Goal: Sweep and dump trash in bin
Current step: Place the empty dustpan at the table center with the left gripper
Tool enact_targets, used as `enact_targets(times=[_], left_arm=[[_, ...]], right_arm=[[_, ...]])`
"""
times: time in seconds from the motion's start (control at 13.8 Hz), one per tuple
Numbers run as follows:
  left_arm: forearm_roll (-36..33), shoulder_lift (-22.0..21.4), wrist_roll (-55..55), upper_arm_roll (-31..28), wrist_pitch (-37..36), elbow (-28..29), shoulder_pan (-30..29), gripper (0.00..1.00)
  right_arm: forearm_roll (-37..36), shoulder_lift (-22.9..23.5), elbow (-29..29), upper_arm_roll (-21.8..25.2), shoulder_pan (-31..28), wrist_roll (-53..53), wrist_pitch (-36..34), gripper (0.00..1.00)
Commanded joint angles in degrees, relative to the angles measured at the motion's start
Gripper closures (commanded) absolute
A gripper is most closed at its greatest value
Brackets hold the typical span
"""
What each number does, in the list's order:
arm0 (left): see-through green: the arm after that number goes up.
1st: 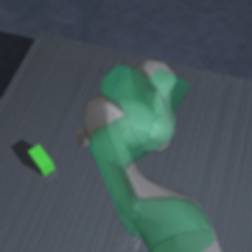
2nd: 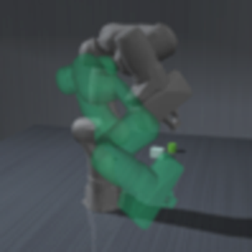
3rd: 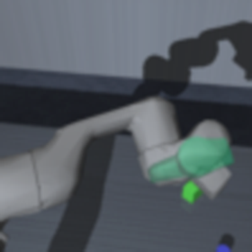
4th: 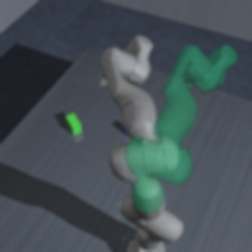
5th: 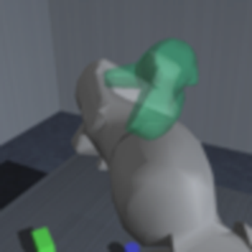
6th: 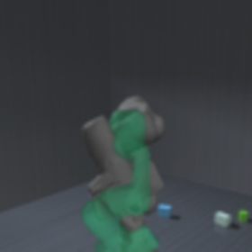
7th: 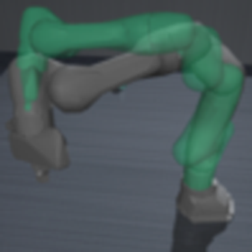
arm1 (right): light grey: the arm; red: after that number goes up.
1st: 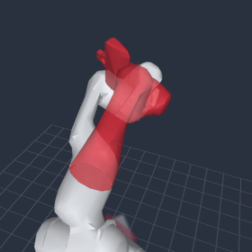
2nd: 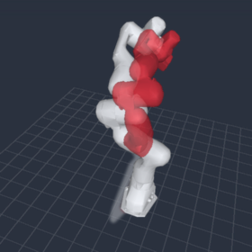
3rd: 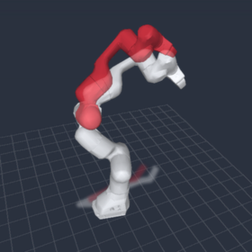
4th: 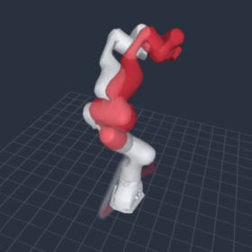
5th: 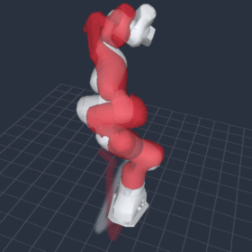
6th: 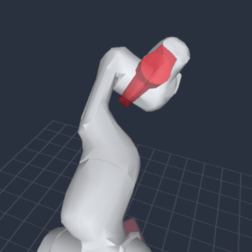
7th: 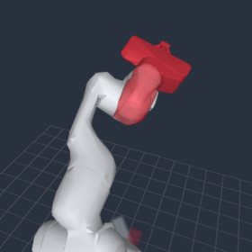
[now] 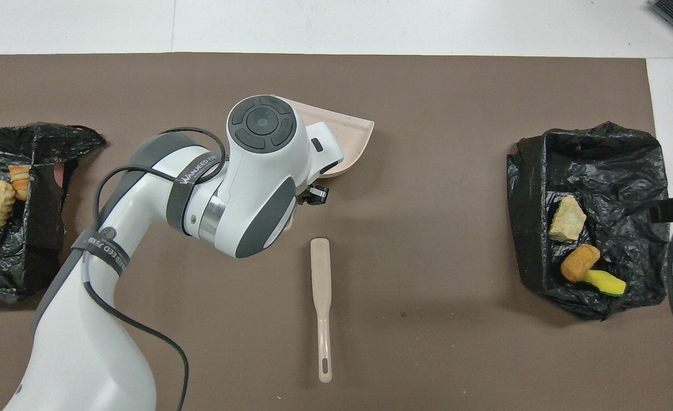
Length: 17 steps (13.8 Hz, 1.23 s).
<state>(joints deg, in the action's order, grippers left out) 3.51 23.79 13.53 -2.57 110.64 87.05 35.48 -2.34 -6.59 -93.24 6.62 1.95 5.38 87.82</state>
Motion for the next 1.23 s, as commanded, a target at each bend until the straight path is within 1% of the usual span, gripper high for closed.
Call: enact_targets(times=[0.0,0.07,0.14,0.29,0.36,0.43,0.51,0.65,0.72,0.94,1.16], left_arm=[[1.9,2.5,5.4,-0.9,4.1,-1.0,1.2,1.00],[1.9,3.4,9.0,-0.9,5.5,-0.7,2.2,1.00],[1.9,3.7,11.9,-0.9,7.4,0.9,3.5,1.00],[1.9,3.5,12.9,-0.8,9.2,3.6,4.3,1.00],[1.9,3.2,13.1,-0.7,8.5,4.0,4.5,0.73],[1.8,2.8,12.8,-0.8,8.2,4.1,5.3,0.01],[1.8,2.5,12.4,-0.8,8.0,4.1,4.7,0.00],[1.8,0.6,12.0,-1.4,7.2,4.0,3.8,0.00],[1.8,-0.7,11.9,-1.5,6.5,4.0,2.4,0.00],[1.7,-2.3,11.4,-1.4,4.9,3.6,-3.9,0.00],[1.7,-3.8,4.7,-1.5,3.7,3.5,-8.6,0.00]], right_arm=[[1.1,-1.1,-1.1,0.0,-0.3,1.7,-0.5,0.00],[1.1,-1.2,-1.1,0.0,-0.2,1.7,-0.5,0.00],[1.1,-1.2,-1.1,0.0,-0.2,1.7,-0.4,0.00],[1.1,-1.2,-1.1,0.0,-0.2,1.7,-0.5,0.00],[1.1,-1.2,-1.1,0.0,-0.2,1.7,-0.5,0.00],[1.1,-1.2,-1.1,0.0,-0.2,1.7,-0.5,0.00],[1.1,-1.2,-1.1,0.0,-0.2,1.7,-0.5,0.00],[1.1,-1.2,-1.1,0.0,-0.2,1.7,-0.5,0.00],[1.1,-1.2,-1.1,0.0,-0.2,1.7,-0.5,0.00],[1.1,-1.2,-1.1,0.0,-0.2,1.7,-0.5,0.00],[1.1,-1.2,-1.1,0.0,0.3,1.6,-0.5,0.00]])
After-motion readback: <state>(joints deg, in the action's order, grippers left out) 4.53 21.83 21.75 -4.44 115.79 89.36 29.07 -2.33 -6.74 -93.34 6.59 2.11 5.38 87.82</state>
